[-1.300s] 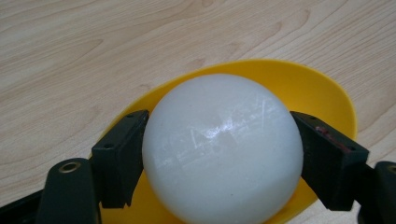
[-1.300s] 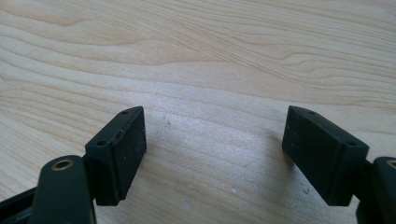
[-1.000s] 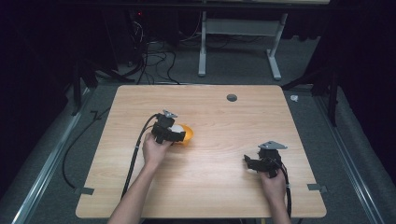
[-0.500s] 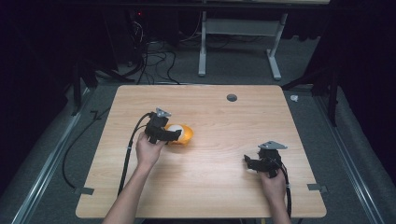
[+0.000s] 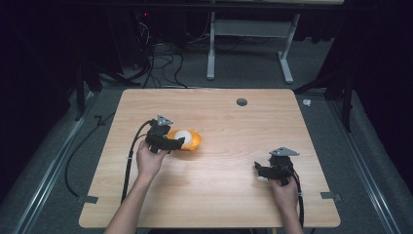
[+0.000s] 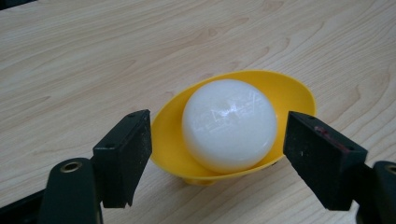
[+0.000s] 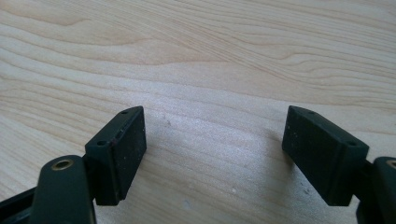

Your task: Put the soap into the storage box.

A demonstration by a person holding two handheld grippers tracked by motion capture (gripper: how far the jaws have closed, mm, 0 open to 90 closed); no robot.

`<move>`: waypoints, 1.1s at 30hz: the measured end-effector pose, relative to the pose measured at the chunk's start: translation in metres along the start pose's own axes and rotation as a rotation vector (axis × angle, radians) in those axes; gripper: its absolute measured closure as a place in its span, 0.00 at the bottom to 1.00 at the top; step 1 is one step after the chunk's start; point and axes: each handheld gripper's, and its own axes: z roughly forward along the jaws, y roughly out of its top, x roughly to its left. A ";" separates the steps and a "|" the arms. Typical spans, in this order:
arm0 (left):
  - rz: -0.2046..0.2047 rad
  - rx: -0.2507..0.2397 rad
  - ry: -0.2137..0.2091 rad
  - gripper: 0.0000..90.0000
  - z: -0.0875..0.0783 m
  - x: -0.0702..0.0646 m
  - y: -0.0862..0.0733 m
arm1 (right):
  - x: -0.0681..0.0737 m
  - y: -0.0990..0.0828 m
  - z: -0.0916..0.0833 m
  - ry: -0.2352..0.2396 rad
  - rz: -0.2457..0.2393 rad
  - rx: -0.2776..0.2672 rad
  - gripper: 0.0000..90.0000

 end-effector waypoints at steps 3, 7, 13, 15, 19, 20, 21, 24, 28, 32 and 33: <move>0.001 0.002 0.001 0.27 -0.002 0.001 -0.001 | 0.000 0.000 0.000 0.000 0.000 0.000 0.25; -0.004 -0.009 -0.006 0.27 -0.007 0.002 -0.005 | 0.000 0.000 0.000 0.000 0.000 0.000 0.25; -0.007 -0.026 0.008 0.27 -0.016 0.003 -0.013 | 0.000 0.000 0.000 0.000 0.000 0.002 0.25; -0.004 -0.037 0.009 0.27 -0.021 0.002 -0.015 | 0.000 0.000 0.000 -0.001 -0.001 0.001 0.25; -0.009 -0.052 0.008 0.27 -0.026 0.002 -0.018 | 0.000 0.000 0.000 -0.001 0.000 0.001 0.25; -0.009 -0.052 0.008 0.27 -0.026 0.002 -0.018 | 0.000 0.000 0.000 0.000 0.000 0.001 0.25; -0.010 -0.050 0.005 0.27 -0.026 0.003 -0.019 | 0.000 0.000 0.000 0.000 0.000 0.001 0.25; -0.019 -0.052 0.005 0.27 -0.029 0.005 -0.024 | 0.000 0.000 0.000 -0.001 0.000 0.001 0.25; -0.021 -0.051 0.016 0.27 -0.032 0.007 -0.028 | 0.000 0.000 0.000 -0.001 0.000 0.001 0.25; -0.030 -0.058 0.017 0.27 -0.036 0.010 -0.031 | 0.000 0.000 0.000 -0.001 0.000 0.001 0.25; -0.030 -0.058 0.017 0.27 -0.036 0.010 -0.031 | 0.000 0.000 0.000 -0.001 0.000 0.001 0.25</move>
